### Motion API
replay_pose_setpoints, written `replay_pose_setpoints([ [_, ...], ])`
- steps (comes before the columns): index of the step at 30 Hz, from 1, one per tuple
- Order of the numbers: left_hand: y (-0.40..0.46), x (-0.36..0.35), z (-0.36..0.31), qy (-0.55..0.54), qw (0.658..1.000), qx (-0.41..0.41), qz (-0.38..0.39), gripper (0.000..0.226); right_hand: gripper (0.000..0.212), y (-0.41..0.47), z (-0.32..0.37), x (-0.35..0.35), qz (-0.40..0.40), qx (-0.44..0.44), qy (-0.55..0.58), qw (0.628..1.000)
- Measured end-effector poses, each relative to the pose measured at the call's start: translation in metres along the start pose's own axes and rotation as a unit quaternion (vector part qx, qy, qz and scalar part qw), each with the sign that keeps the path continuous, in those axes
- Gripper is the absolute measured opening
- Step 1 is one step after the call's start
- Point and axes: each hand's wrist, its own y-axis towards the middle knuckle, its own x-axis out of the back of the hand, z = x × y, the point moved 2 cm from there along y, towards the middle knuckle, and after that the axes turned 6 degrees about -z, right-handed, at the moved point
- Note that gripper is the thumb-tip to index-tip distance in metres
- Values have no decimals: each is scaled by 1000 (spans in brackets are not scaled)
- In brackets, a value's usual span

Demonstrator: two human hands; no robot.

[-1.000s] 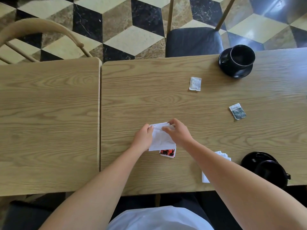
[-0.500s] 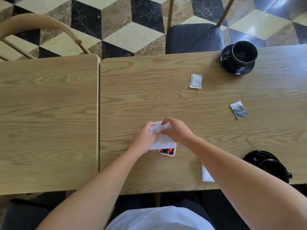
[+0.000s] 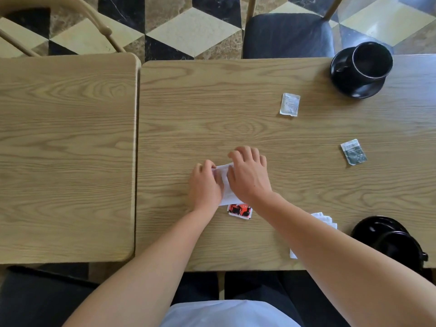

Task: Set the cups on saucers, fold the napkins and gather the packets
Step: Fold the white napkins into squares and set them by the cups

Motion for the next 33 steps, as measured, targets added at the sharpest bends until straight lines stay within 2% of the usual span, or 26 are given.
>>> replay_pose_setpoints([
  [4,-4,-11,5,83,985,-119,-96,5,34,6,24,-14,-53,38,50,997],
  [7,-5,-22,14,156,977,-128,-70,18,33,2,18,-29,-74,69,52,993],
  [9,-8,-24,17,120,980,-127,-93,34,28,0,8,-37,-96,87,48,990],
  [11,-8,-27,17,87,975,-168,-116,43,30,-1,1,-45,-118,104,47,986],
  [15,-4,-27,16,-4,957,-253,-139,27,38,1,-1,-52,-125,104,64,985],
  [18,-12,-25,9,-83,951,-280,-99,36,41,0,-2,-50,-109,90,71,987],
  [20,-17,-27,8,-78,952,-285,-75,41,42,1,-2,-48,-104,78,75,989],
  [25,-11,-35,11,37,967,-251,-9,63,39,2,-5,-48,-116,106,73,985],
  [28,-11,-38,12,95,959,-265,-15,65,39,2,-9,-53,-121,118,78,983],
  [33,-11,-43,15,119,958,-259,-15,65,36,1,-14,-66,-145,121,83,978],
])
